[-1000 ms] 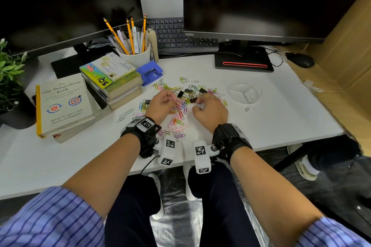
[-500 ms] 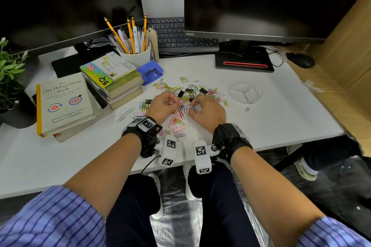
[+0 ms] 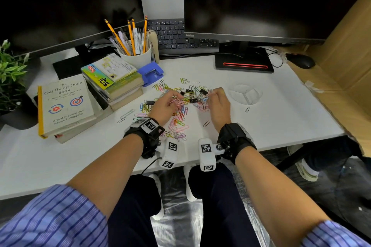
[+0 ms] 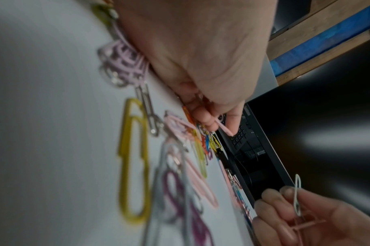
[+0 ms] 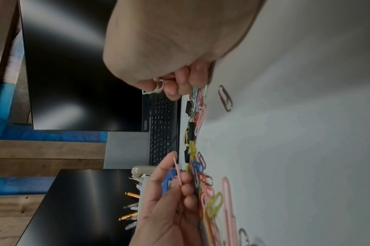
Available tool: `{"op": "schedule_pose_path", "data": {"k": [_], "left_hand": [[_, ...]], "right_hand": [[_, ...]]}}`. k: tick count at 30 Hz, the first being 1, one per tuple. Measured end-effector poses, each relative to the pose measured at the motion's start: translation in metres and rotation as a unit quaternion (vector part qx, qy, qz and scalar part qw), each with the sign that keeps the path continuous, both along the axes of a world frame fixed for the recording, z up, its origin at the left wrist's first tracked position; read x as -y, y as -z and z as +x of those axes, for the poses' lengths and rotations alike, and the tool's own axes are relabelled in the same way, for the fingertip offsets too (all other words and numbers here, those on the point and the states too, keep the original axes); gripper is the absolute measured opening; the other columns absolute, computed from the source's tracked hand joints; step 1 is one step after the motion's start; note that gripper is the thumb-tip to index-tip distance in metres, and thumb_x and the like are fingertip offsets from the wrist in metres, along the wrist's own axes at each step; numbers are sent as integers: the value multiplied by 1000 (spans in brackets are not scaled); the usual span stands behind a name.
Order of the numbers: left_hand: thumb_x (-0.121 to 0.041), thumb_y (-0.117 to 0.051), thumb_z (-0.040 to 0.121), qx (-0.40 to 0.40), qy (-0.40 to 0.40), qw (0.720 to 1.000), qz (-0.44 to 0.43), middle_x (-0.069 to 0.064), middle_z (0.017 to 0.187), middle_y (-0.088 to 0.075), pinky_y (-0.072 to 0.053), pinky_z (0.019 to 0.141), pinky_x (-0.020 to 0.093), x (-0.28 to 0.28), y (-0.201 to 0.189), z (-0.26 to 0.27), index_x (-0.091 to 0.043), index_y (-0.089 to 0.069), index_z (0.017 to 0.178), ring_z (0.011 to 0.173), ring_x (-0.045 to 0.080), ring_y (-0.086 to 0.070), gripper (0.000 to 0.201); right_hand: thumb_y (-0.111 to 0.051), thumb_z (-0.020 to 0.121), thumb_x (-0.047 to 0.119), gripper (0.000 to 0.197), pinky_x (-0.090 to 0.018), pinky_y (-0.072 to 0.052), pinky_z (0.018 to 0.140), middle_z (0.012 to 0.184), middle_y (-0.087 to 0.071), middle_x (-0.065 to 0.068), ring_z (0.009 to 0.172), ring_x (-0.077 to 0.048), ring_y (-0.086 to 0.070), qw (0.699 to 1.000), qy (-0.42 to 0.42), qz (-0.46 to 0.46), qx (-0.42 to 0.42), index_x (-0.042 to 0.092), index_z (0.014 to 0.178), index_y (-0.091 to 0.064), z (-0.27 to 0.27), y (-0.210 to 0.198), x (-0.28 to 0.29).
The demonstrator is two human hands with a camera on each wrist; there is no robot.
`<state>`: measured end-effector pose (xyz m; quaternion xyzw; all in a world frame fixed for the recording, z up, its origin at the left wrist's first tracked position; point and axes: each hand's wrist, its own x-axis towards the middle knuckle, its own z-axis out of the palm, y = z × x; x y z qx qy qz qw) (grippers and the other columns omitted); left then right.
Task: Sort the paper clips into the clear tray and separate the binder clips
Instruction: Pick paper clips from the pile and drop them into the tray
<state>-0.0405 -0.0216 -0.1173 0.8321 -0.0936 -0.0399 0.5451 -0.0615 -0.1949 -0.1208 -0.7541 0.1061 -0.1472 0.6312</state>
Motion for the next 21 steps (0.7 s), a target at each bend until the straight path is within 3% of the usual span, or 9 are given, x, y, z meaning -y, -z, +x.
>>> {"op": "schedule_pose_path", "data": {"k": [3,5,7,10,12,14,16,19,21], "left_hand": [[4,-33,93,15,12,998,52,4,85,-57,-42,72,26,2,1,1,-19,-66,106,73,13,-51,42],[-2,-34,95,26,31,996,81,10,105,-61,-44,85,31,8,2,2,-31,-67,97,91,22,-56,44],[-9,-34,95,29,32,994,101,19,109,-59,-46,91,39,17,5,3,-43,-63,82,99,31,-58,47],[-12,-36,94,19,30,994,102,18,95,-57,-43,86,40,25,1,1,-31,-61,84,89,31,-54,33],[-19,-38,93,23,30,995,91,7,89,-56,-42,86,41,26,-1,-2,-22,-58,83,88,27,-53,23],[-40,-43,91,24,35,992,115,1,88,-56,-42,80,38,24,-1,-3,-22,-57,82,89,28,-56,24],[-61,-49,82,31,53,983,174,1,89,-53,-39,76,30,22,0,-3,-30,-60,90,89,23,-53,35],[-51,-59,85,36,67,969,234,-1,91,-38,-35,88,32,22,1,-6,-40,-60,114,101,22,-43,32],[-46,-59,87,48,77,962,256,0,91,-35,-34,89,31,21,0,-6,-43,-59,120,106,26,-43,33]], "right_hand": [[-38,82,13,20,-24,-27,51,62,-42,2,57,-14,-35,993,18,114,-13,24,65,-40,3,-1,4],[-33,84,5,24,-23,-22,46,63,-41,-2,52,-14,-31,982,35,186,-27,20,66,-38,4,-6,9],[-29,82,4,22,-23,-18,46,62,-41,-5,49,-13,-29,972,50,224,-39,17,66,-36,8,-7,14],[-34,76,18,13,-20,-21,47,62,-38,1,48,-10,-29,975,51,205,-63,19,63,-34,11,-15,21],[-32,79,11,20,-18,-20,40,54,-33,4,46,-12,-24,976,62,193,-76,20,61,-31,15,-27,29],[-36,83,11,22,-20,-24,43,55,-35,4,50,-15,-27,986,77,129,-75,18,63,-37,20,-37,45],[-44,86,21,20,-28,-32,58,64,-41,-2,62,-20,-37,994,73,-14,-82,13,67,-43,24,-47,64],[-47,92,26,32,-30,-34,69,69,-51,-7,79,-29,-51,955,76,-234,-167,7,66,-49,29,-54,91],[-48,92,28,30,-29,-37,72,93,-62,-16,98,-35,-59,918,62,-315,-232,1,89,-62,31,-55,103]]}}
